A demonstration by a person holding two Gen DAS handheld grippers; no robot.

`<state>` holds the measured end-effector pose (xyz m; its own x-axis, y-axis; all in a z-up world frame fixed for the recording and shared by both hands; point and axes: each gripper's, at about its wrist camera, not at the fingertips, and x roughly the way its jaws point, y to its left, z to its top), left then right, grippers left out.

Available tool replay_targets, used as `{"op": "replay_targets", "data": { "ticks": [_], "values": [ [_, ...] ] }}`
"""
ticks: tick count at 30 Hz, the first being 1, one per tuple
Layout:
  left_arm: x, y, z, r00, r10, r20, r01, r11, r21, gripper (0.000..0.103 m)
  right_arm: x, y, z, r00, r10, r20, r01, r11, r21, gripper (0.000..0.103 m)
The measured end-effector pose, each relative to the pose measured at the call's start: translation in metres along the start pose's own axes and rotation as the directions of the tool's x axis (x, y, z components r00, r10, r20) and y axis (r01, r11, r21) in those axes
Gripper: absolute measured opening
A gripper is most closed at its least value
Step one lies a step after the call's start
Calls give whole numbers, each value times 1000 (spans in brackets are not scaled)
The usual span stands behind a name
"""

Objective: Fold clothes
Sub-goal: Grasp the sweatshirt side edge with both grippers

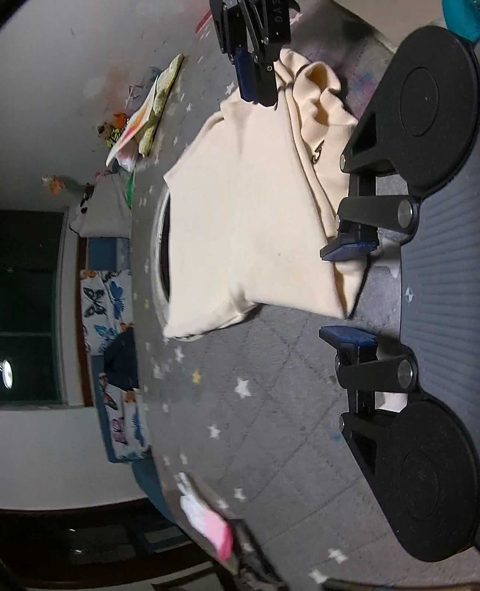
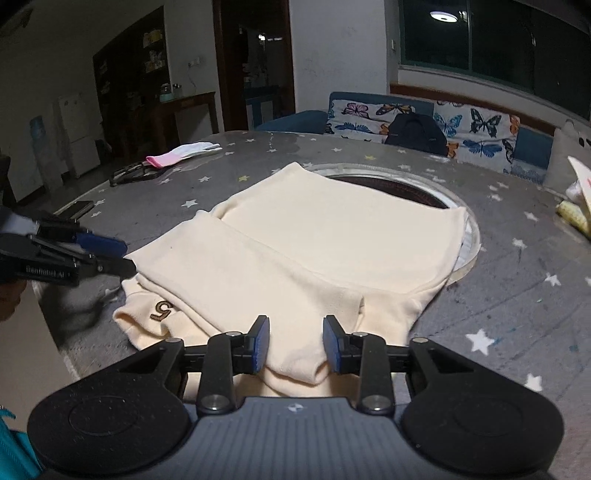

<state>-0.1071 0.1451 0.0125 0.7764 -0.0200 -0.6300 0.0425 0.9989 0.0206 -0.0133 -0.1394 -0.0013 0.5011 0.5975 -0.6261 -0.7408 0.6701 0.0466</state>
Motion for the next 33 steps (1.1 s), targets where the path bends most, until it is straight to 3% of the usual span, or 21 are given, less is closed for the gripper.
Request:
{"op": "replay_targets", "data": {
  "ticks": [2,4,5,8,12,14,16,18,20,27,33],
  "values": [
    [-3,-13,-4,1000,-22,20,21,997,80,43,-10,1,-1,1000,-10,-4,10,999,-31,35],
    [-6,-25,-7,998,-46,39,40,986,160,51,-19,5,-4,1000,-13,-16,12,997,-77,37],
    [-8,-32,-9,997,-59,47,48,979,200,57,-23,8,-6,1000,-15,-24,12,994,-111,38],
    [-13,-50,-15,993,-98,70,71,946,318,60,-33,19,-13,999,-28,-45,17,975,-221,45],
    [-19,-76,-22,984,-154,92,94,879,467,60,-39,34,-25,997,-34,-62,10,938,-346,53],
    [-13,-82,-24,984,-151,96,85,865,495,60,-37,40,-29,997,-37,-63,10,923,-385,53],
    [-7,-85,-26,983,-154,96,85,859,505,48,-35,46,-33,997,-40,-60,11,909,-416,54],
    [-4,-84,-24,982,-169,79,107,858,503,24,-32,51,-36,998,-41,-52,14,898,-440,55],
    [-3,-82,-20,981,-178,75,121,868,481,17,-30,54,-38,998,-40,-39,18,887,-461,56],
    [0,-66,10,971,-219,101,168,914,370,14,-18,58,-34,999,-31,14,34,868,-496,57],
    [14,-55,31,963,-248,109,209,937,279,14,-3,53,-25,999,-13,32,26,890,-455,48]
  ]
}}
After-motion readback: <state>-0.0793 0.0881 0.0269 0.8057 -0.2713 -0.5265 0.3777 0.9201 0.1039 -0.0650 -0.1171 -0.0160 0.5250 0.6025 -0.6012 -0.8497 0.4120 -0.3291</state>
